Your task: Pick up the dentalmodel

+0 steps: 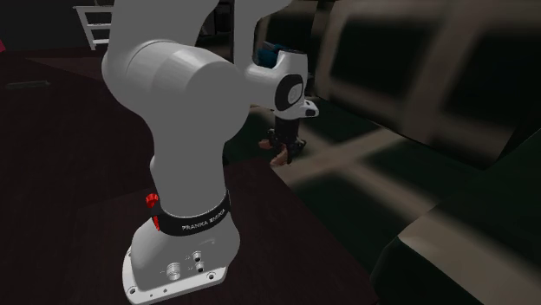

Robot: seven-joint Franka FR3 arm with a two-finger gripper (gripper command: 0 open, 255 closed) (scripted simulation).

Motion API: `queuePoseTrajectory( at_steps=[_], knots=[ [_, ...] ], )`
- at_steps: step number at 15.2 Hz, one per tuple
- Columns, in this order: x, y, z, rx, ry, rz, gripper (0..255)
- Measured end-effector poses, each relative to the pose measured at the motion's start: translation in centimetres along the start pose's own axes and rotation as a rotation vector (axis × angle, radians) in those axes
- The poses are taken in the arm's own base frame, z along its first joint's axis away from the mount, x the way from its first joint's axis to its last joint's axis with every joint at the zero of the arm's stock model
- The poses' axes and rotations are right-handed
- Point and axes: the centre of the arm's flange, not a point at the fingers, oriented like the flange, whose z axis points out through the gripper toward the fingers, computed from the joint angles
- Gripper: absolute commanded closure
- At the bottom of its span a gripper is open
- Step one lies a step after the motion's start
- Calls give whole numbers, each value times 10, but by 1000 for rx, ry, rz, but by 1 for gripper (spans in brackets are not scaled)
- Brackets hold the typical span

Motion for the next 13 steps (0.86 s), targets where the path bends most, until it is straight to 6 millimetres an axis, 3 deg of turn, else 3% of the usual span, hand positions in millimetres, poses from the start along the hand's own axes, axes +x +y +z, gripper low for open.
queuePoseTrajectory(
  at_steps=[13],
  knots=[
    [1,-4,-66,0,0,-2,255]
  ],
)
